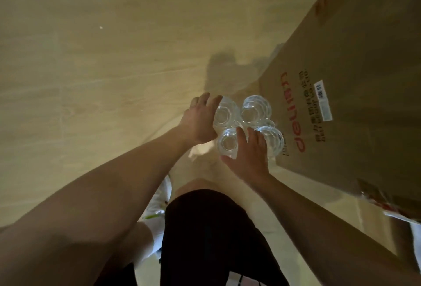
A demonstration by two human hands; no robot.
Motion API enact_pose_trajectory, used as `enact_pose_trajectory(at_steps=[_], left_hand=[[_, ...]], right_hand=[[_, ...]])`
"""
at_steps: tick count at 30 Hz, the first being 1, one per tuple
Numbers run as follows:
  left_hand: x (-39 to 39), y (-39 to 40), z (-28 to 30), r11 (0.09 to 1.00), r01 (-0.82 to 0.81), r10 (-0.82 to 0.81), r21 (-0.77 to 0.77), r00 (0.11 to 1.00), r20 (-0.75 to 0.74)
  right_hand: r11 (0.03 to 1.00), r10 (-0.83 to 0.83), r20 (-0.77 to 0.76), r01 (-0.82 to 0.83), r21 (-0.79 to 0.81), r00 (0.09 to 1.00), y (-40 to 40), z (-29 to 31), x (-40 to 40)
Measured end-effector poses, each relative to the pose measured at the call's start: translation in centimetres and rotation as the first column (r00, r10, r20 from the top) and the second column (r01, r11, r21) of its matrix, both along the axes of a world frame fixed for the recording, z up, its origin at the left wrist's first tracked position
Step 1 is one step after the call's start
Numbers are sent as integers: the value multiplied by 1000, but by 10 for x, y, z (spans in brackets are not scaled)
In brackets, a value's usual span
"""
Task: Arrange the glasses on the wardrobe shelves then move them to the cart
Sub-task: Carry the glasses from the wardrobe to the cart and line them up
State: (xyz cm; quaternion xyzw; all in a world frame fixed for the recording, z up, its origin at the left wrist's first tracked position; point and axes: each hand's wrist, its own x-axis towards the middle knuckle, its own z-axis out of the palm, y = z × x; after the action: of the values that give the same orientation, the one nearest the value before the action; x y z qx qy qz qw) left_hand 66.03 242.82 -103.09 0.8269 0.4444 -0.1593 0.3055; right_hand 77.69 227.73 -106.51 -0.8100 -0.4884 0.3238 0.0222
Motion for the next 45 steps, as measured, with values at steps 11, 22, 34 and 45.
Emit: enact_pose_trajectory(at_steps=[11, 22, 34, 45], left_hand=[[19, 2, -51, 967, 233, -224, 101, 971, -88], [24, 9, -63, 976, 167, -165, 140, 986, -27], [-11, 23, -17, 996, 55, -48, 68, 995, -89], [-33, 54, 215, 997, -42, 44, 63, 999, -33]], right_hand=[[987, 119, 133, -132, 92, 984, -6, -43, -6], [982, 80, 165, -106, 155, 983, 0, -44, -8], [996, -24, 42, 20, 92, 999, 16, 4, -10], [988, -130, -78, 136, 72, 988, 42, 230, -26]])
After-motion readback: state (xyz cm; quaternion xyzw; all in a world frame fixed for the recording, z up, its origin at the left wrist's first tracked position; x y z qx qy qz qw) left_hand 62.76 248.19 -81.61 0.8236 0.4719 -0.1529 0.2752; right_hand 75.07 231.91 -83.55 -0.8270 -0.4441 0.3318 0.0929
